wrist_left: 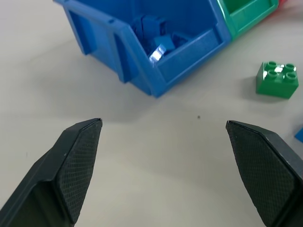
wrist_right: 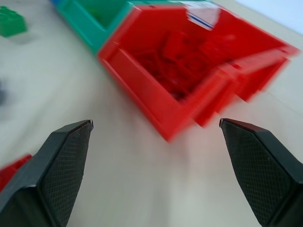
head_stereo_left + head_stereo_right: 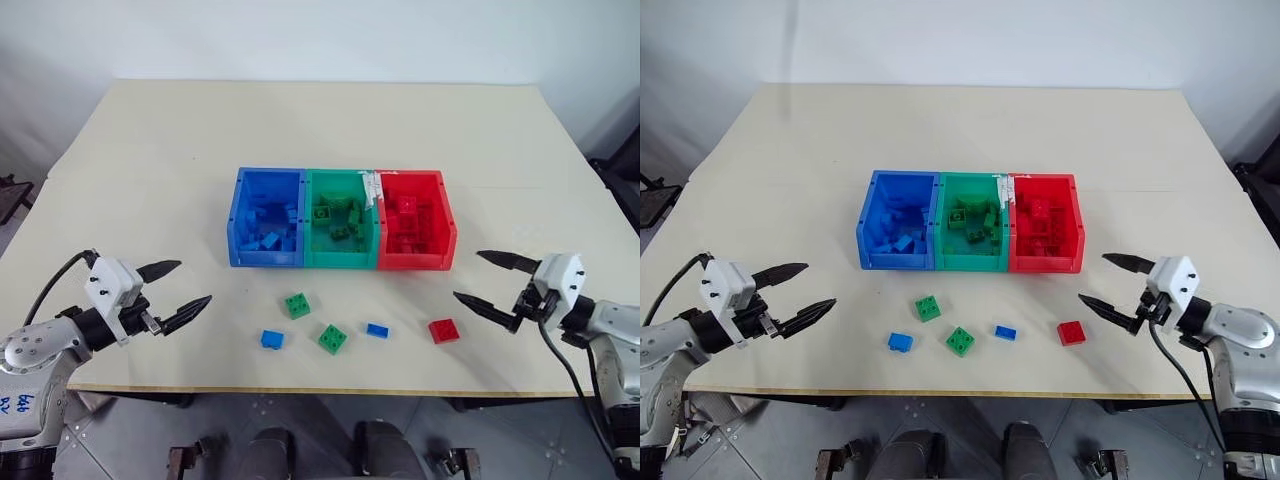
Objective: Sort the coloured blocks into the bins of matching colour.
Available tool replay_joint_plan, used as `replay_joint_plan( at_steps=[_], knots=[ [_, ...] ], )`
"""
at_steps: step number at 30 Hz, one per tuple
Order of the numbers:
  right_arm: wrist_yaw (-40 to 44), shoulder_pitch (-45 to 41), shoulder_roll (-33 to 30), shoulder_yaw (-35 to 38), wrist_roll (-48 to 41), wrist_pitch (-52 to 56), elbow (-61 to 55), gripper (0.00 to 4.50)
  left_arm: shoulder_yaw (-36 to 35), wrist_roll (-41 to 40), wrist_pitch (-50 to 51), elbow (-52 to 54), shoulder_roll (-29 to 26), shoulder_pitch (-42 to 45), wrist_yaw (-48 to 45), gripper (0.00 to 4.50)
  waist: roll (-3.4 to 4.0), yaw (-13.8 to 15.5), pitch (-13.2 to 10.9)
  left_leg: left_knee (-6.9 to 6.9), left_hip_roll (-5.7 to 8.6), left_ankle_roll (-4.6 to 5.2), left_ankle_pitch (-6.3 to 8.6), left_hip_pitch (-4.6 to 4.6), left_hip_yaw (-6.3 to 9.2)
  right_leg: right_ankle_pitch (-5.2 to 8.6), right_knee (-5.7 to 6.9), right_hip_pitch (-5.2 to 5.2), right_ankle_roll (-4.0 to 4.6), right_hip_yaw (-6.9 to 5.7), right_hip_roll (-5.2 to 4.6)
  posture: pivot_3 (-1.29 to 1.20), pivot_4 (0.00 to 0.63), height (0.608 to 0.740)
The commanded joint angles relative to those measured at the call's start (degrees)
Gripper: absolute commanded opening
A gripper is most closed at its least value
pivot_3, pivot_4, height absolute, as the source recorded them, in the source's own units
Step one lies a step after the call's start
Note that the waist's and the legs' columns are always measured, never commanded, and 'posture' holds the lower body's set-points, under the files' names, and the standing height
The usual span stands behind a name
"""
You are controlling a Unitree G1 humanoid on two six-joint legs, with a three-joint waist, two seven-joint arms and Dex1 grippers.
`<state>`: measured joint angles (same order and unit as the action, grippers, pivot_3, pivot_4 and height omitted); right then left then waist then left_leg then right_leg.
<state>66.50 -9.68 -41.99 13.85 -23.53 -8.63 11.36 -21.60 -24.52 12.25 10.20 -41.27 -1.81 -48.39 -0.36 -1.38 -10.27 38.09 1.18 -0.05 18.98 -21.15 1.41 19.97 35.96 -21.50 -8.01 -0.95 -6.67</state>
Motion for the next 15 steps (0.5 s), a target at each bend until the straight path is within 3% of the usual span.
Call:
replay_joint_plan(
  at_steps=[1,8,12,15],
  knots=[
    [-1.43,0.87,0.06,1.22,-0.83,0.53,-2.81,4.5,1.0,-0.83,1.1,1.59,0.07,1.91,0.57,4.44,0.0,0.12,0.0,0.0,0.0,0.0,0.0,0.0,0.0,0.0,0.0,0.0,0.0,-0.01,0.0,0.0,0.15,0.74],
    [-2.2,9.2,-4.23,10.29,-3.07,2.47,-3.6,4.5,9.02,-3.32,4.93,4.14,0.47,5.2,-4.65,4.44,0.04,1.61,-0.02,0.0,0.11,0.07,0.04,-0.06,0.03,0.0,-0.02,0.0,0.0,-0.03,-0.02,0.0,0.15,0.74],
    [1.88,16.16,-9.03,17.32,-0.78,-4.87,3.21,4.5,17.61,-5.02,7.88,8.36,0.56,8.81,-10.04,4.44,0.04,1.96,-0.01,0.01,0.1,0.07,0.05,-0.07,0.03,0.0,-0.09,0.05,0.0,-0.09,0.05,0.0,0.15,0.74],
    [5.71,18.48,-11.1,18.56,-0.34,-9.45,7.24,4.5,23.29,-2.69,5.94,10.09,1.24,10.6,-12.86,4.44,0.06,1.76,-0.01,-0.02,0.12,0.11,0.07,-0.01,-0.1,0.0,-0.11,0.08,-0.01,-0.01,0.11,0.0,0.15,0.74]
  ],
)
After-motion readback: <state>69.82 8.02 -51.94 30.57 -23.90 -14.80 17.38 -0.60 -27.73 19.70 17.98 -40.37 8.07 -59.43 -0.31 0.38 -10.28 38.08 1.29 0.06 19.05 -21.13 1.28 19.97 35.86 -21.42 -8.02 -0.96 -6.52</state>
